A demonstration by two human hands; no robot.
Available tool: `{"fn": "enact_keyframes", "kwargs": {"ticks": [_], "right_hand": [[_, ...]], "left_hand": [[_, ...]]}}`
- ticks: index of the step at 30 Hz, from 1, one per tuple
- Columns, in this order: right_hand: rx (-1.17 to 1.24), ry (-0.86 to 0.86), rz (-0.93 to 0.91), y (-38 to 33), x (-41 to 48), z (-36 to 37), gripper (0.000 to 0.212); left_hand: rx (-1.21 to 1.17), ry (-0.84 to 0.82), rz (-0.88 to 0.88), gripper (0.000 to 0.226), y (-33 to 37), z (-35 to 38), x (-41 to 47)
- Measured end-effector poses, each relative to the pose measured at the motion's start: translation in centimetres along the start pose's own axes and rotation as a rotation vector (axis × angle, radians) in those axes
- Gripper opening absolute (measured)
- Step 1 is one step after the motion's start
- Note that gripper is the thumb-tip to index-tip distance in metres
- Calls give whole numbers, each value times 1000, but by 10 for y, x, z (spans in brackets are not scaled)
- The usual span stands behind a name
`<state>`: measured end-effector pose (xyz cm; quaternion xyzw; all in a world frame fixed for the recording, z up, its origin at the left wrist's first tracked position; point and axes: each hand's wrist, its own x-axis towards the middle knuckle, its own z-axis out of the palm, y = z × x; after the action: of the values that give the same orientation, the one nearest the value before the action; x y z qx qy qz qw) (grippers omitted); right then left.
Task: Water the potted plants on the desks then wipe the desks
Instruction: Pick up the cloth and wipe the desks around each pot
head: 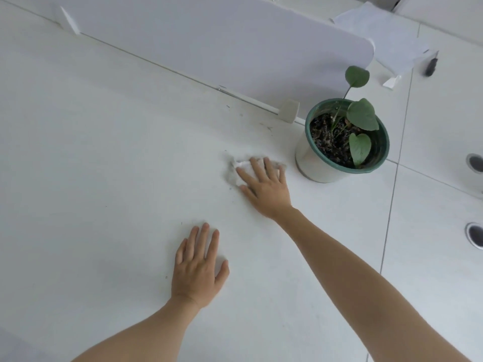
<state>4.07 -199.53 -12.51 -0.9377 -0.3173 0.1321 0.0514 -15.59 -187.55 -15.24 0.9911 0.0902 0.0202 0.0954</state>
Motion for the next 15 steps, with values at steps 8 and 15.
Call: {"fn": "enact_keyframes", "kwargs": {"ticks": [8,15], "right_hand": [[-68,183,-318,39,-104,26,32],[-64,362,357,125,-158,1,46]], "left_hand": [[6,6,-4,59,1,-3,0],[19,-27,-9,58,1,-3,1]]}}
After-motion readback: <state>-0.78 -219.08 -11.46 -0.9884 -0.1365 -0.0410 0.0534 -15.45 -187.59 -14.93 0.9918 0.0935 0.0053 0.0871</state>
